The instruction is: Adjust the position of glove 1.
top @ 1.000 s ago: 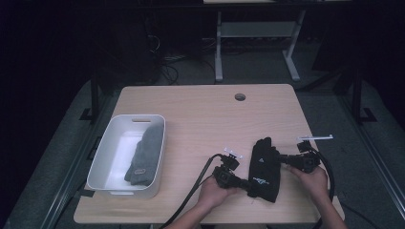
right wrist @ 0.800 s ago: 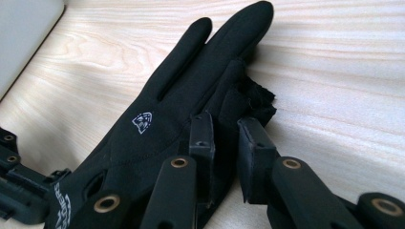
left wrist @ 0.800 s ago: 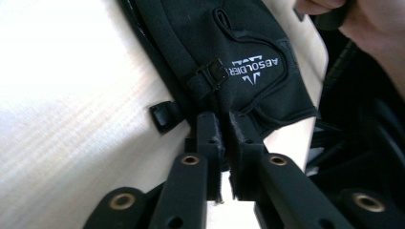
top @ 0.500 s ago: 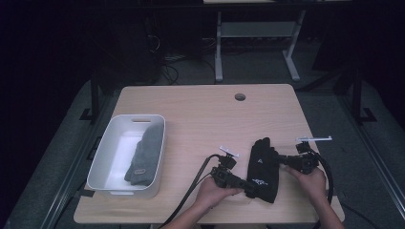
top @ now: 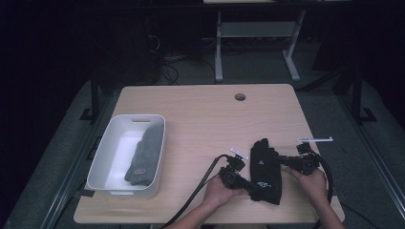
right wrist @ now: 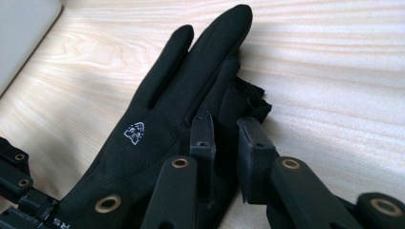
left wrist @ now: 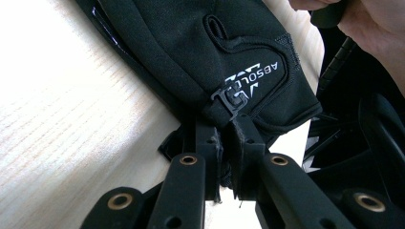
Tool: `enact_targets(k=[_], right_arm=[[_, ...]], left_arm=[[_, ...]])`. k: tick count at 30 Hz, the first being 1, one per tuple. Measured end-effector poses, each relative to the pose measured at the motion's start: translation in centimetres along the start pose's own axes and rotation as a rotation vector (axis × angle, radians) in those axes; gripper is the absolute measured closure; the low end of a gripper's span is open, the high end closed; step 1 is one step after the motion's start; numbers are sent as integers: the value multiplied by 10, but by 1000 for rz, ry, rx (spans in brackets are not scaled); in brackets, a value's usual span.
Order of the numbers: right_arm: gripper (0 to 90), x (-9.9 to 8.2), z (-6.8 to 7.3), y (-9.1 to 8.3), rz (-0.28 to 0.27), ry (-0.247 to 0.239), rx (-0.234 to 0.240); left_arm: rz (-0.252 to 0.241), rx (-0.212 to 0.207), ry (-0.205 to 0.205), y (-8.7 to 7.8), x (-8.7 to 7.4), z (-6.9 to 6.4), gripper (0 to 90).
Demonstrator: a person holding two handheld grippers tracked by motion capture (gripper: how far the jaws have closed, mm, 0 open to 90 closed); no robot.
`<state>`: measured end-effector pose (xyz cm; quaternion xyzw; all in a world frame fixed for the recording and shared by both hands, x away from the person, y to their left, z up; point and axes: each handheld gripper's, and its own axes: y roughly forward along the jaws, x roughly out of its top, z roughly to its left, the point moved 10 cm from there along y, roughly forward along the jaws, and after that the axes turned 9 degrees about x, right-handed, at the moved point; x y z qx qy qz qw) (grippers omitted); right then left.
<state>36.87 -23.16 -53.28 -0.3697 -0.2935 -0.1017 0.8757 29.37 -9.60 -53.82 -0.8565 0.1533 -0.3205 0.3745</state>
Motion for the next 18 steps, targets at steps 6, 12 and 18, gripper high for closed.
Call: enact_targets(k=[6, 12, 18], right_arm=[[782, 4, 7, -2, -1, -1, 9], [784, 11, 15, 1, -11, -17, 26], [794, 22, 28, 3, -29, -23, 54]], left_arm=[[-8, 35, 23, -9, 0, 6, 846], [-25, 43, 22, -22, 0, 12, 846], [-44, 56, 21, -40, 1, 19, 845]])
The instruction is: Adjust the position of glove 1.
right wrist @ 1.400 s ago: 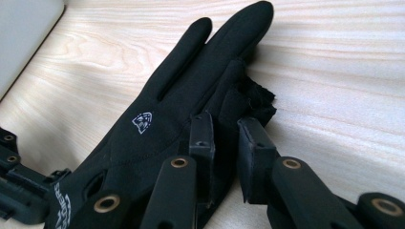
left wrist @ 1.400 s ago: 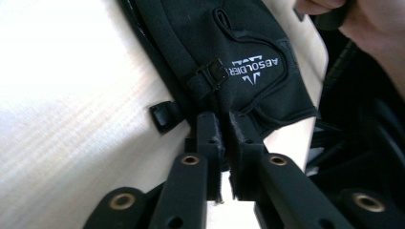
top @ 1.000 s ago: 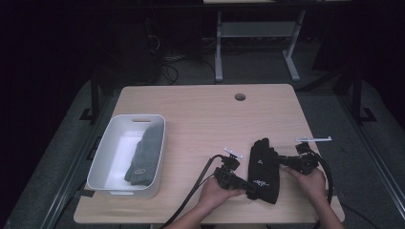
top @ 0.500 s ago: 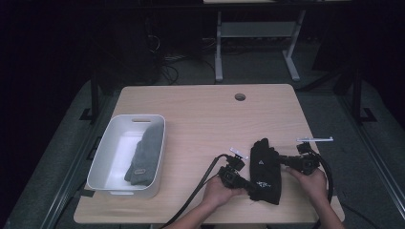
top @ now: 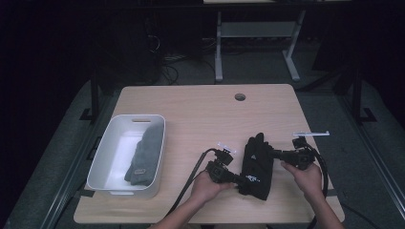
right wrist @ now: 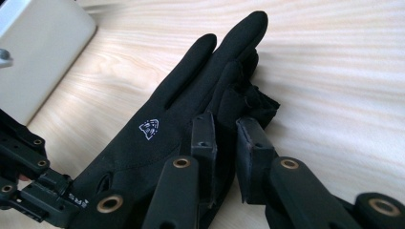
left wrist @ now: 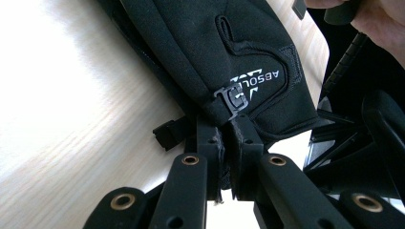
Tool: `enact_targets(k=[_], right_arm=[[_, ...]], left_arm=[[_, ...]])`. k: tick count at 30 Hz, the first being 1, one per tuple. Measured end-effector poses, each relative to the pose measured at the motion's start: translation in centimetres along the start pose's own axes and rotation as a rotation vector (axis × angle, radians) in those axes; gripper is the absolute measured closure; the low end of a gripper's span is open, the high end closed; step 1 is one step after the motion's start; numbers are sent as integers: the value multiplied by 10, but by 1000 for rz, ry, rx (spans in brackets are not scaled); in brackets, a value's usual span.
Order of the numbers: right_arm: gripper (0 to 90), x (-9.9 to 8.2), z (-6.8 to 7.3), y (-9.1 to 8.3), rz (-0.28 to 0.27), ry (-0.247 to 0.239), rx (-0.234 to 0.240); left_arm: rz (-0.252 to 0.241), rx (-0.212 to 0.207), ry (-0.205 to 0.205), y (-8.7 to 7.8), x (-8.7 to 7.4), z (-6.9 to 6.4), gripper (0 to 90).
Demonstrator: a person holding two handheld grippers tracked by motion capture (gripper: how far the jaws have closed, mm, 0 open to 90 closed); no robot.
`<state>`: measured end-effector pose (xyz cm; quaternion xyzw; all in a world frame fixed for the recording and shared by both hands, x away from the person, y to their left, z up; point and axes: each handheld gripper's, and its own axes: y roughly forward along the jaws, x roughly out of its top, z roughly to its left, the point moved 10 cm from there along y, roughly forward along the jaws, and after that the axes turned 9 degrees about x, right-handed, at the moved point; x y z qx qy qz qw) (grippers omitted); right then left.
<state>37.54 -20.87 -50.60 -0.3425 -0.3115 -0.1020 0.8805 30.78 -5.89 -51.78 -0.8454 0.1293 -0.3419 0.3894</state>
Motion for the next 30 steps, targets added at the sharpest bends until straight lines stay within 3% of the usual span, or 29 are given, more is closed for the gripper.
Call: enact_targets(k=[7, 13, 16, 21, 24, 25, 30], right_arm=[[829, 7, 7, 4, 3, -12, 2], [815, 3, 3, 15, 35, -14, -10], [665, -1, -5, 26, 55, 23, -24], [558, -1, -13, 33, 50, 55, -28], [507, -1, -12, 39, 37, 98, 15], [491, 1, -10, 40, 18, 124, 55], [453, 7, -2, 41, 4, 113, 98]], left_arm=[[-7, 15, 6, -9, 0, 6, 846], [27, 17, -6, -2, -8, 11, 846], [40, 7, -33, 3, -13, 14, 846], [59, 9, -15, 3, -15, 17, 845], [67, 3, -19, 3, -15, 18, 845], [72, 7, -11, 2, -16, 19, 845], [67, 6, -18, 2, -15, 18, 845]])
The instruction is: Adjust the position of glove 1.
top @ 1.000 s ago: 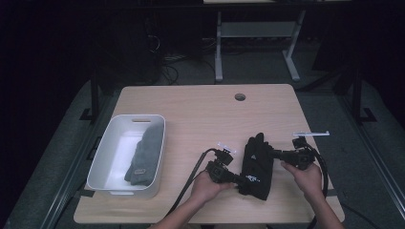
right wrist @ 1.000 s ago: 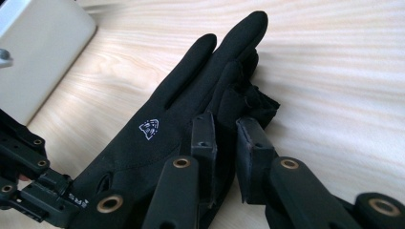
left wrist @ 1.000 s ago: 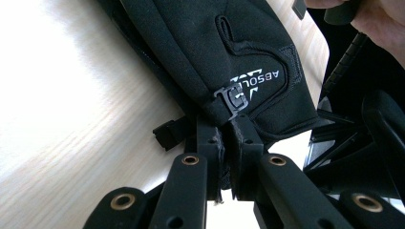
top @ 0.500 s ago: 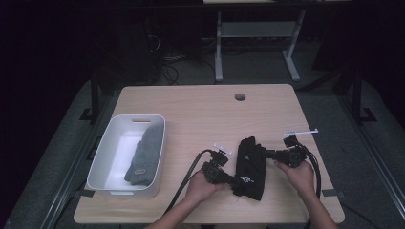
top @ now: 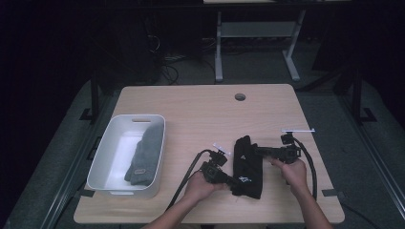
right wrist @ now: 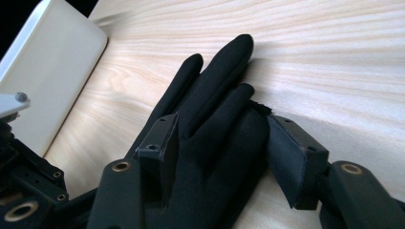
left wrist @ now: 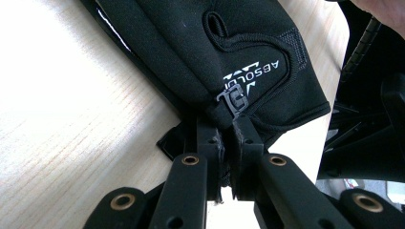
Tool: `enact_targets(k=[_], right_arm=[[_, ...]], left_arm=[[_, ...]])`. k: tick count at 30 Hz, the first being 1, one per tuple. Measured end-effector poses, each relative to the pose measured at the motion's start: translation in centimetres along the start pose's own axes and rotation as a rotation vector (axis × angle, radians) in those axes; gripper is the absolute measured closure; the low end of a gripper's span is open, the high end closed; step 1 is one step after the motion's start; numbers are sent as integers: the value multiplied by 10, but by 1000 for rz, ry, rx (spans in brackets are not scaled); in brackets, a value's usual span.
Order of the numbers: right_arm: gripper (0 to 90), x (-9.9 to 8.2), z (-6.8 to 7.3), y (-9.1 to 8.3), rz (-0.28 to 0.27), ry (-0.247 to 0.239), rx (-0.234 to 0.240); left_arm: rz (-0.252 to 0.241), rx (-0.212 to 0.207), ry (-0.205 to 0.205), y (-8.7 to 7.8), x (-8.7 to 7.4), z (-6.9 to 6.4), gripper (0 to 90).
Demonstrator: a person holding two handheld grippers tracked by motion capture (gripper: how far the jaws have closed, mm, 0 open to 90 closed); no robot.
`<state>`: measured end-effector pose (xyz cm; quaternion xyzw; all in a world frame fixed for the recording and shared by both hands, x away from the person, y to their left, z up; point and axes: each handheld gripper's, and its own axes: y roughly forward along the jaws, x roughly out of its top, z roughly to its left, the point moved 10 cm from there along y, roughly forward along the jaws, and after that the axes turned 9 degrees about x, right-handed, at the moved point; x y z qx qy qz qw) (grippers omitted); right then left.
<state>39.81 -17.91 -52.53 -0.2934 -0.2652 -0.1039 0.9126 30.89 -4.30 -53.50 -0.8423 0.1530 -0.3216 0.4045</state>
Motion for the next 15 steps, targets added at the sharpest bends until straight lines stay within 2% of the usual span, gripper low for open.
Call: enact_targets(k=[2, 5, 6, 9, 12, 15], right_arm=[[459, -1, 0, 2, 8, 0, -8], [500, -4, -7, 7, 33, 6, -47], [530, -3, -7, 9, 26, -8, -55], [577, -3, -7, 10, 31, -11, -62], [708, -6, -7, 12, 40, -6, -59], [716, -6, -7, 13, 40, -10, -58]], left_arm=[[2, 2, 6, 0, 0, 0, 845], [2, 2, 8, 0, 0, 0, 845], [4, 2, 9, 0, 0, 0, 845], [3, 3, 8, 0, 0, 1, 845], [10, 5, 13, -2, -1, 5, 846], [4, 3, 2, -3, -1, 5, 846]])
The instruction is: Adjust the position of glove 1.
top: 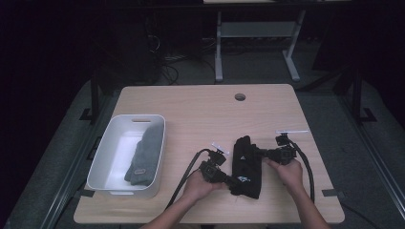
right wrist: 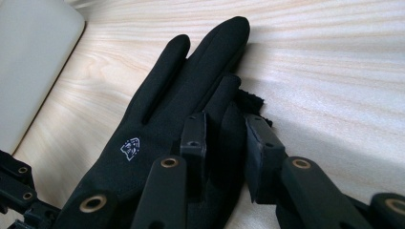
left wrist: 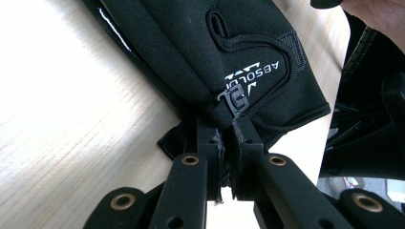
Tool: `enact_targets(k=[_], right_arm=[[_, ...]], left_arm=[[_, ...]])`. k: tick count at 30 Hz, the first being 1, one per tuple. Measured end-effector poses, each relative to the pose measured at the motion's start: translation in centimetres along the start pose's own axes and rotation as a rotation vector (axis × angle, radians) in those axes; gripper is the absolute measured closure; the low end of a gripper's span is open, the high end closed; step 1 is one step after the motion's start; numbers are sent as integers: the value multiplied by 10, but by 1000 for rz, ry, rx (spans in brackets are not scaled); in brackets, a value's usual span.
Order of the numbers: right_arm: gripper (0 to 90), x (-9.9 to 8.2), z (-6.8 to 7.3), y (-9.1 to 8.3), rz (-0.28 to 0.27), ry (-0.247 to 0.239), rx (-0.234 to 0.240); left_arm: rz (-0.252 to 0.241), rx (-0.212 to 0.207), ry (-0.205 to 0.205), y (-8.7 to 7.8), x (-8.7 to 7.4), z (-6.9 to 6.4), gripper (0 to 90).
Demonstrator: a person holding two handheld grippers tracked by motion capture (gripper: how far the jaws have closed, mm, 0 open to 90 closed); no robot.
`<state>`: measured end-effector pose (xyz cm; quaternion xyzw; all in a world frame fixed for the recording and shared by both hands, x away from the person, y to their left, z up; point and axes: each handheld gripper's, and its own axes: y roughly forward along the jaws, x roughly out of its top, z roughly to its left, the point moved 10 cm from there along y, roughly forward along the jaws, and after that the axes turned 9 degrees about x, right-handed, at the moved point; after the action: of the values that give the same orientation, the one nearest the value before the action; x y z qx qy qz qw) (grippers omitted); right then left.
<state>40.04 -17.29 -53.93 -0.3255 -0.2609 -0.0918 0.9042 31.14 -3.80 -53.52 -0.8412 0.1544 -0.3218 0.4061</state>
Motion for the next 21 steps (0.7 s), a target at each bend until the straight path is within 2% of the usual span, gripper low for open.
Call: enact_targets(k=[2, 4, 5, 6, 7, 9, 11, 12, 13, 17, 21], right_arm=[[655, 1, -1, -2, 1, -5, -14], [511, 2, -2, -4, -7, 6, -27], [480, 3, -6, -7, -11, 0, -58], [480, 3, -6, -7, -11, 0, -58], [524, 2, -5, -7, -10, 12, -43], [549, 2, -5, -6, -13, 11, -37], [636, 1, -2, 0, -4, 6, -14], [723, 0, 2, 5, -2, 12, 10], [751, 0, 3, 5, -2, 23, 23], [777, 1, 5, 4, -5, 11, 25], [779, 3, 7, 0, -20, 8, 26]], left_arm=[[-1, 1, 1, 0, 0, 0, 846], [-2, 2, 2, 0, 0, 0, 845], [-1, 2, 2, 0, 0, 0, 845], [-2, 2, 3, 0, 0, 0, 845], [-3, 3, 3, 0, 0, 0, 845], [0, 3, 2, 0, 0, 0, 845], [-2, 3, 1, 0, 0, 1, 845], [-1, 3, 0, 0, 0, 1, 846], [-1, 2, 1, 0, 0, 1, 846], [-5, 3, 12, -1, 0, 2, 847], [-17, -3, 0, -3, 0, 2, 847]])
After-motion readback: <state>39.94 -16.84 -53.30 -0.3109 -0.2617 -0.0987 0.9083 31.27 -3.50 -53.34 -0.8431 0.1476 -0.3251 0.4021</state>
